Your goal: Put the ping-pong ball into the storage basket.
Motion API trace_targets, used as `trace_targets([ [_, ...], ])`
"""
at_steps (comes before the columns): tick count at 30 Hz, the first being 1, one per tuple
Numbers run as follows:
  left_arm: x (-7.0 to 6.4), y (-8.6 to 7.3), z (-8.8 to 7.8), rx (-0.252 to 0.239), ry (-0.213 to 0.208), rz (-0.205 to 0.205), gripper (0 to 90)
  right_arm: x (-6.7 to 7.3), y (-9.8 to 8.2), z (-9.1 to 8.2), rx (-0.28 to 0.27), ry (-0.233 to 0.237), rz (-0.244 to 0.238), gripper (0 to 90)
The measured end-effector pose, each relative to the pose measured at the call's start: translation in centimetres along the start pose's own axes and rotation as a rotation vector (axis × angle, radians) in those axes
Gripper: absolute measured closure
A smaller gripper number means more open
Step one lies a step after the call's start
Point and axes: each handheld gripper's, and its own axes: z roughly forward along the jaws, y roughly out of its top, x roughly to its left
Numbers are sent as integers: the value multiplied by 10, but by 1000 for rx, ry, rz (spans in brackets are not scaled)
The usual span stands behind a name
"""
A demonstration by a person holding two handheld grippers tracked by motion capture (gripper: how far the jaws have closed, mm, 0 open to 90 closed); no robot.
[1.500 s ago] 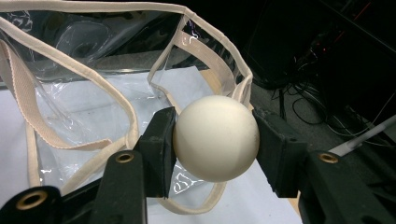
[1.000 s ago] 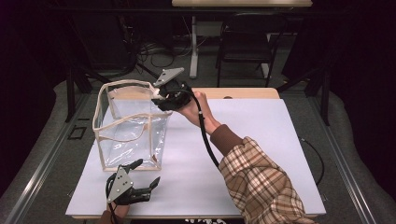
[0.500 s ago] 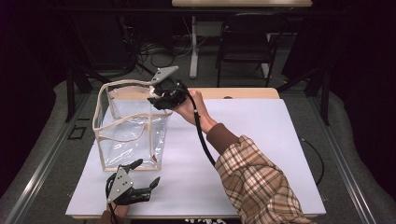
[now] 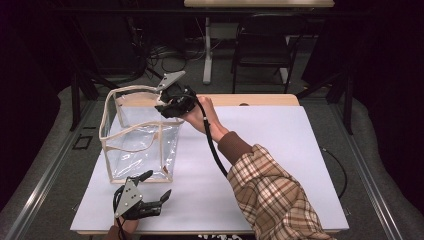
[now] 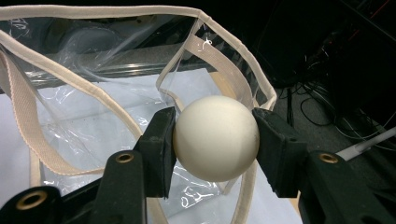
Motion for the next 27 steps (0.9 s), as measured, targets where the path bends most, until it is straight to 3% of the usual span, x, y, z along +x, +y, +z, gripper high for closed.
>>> trace_targets([
  [10, 0, 0, 0, -1, -1, 0, 158, 3, 4, 8, 27, 8, -12, 510],
  [27, 0, 0, 0, -4, 0, 0, 158, -2, 6, 24, 69, 18, 13, 510],
])
